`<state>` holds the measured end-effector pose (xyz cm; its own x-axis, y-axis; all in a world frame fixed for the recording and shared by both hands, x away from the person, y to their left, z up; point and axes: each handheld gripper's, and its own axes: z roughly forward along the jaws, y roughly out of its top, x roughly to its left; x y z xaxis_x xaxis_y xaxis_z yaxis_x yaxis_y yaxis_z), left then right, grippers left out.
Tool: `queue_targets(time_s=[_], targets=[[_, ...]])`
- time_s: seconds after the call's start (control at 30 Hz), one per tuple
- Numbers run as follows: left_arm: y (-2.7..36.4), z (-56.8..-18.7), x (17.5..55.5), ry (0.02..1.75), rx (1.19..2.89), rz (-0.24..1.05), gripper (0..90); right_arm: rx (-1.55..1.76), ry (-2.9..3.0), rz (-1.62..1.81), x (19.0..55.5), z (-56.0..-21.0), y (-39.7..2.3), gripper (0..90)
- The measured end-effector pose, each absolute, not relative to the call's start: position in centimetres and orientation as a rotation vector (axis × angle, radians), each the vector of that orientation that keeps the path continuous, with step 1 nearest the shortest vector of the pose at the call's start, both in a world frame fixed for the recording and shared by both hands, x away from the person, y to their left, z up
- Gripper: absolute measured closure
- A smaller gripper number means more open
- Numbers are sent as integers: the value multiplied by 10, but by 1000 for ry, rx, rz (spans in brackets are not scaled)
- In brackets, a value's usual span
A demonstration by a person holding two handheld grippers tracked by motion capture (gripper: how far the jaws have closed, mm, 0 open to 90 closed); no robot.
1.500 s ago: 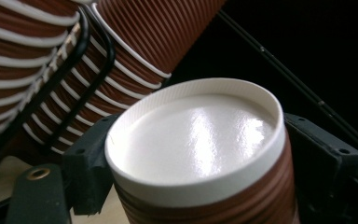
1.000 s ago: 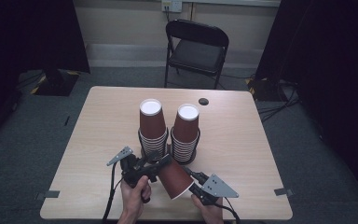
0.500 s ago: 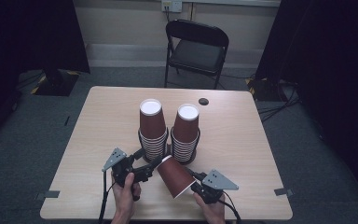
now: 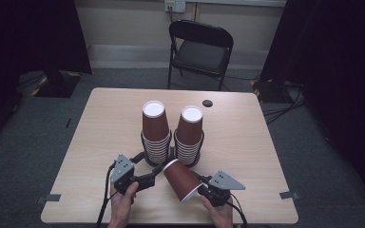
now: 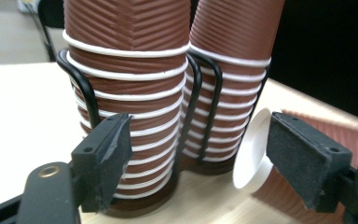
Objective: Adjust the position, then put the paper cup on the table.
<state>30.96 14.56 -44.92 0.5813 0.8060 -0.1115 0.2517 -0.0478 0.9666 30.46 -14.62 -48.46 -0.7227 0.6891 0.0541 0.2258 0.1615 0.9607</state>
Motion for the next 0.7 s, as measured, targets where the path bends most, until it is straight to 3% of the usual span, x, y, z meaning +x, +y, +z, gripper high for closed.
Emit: queue_targets(time_s=[0.23, 0.47, 0.7], targets=[[142, -451, 305, 819, 1697, 634, 227, 901, 2105, 1561, 308, -483, -151, 864], [142, -456, 303, 722, 1748, 577, 163, 929, 2157, 1550, 312, -479, -158, 864], [137, -457, 299, 615, 1820, 659, 172, 972, 2190, 1543, 320, -471, -164, 864]])
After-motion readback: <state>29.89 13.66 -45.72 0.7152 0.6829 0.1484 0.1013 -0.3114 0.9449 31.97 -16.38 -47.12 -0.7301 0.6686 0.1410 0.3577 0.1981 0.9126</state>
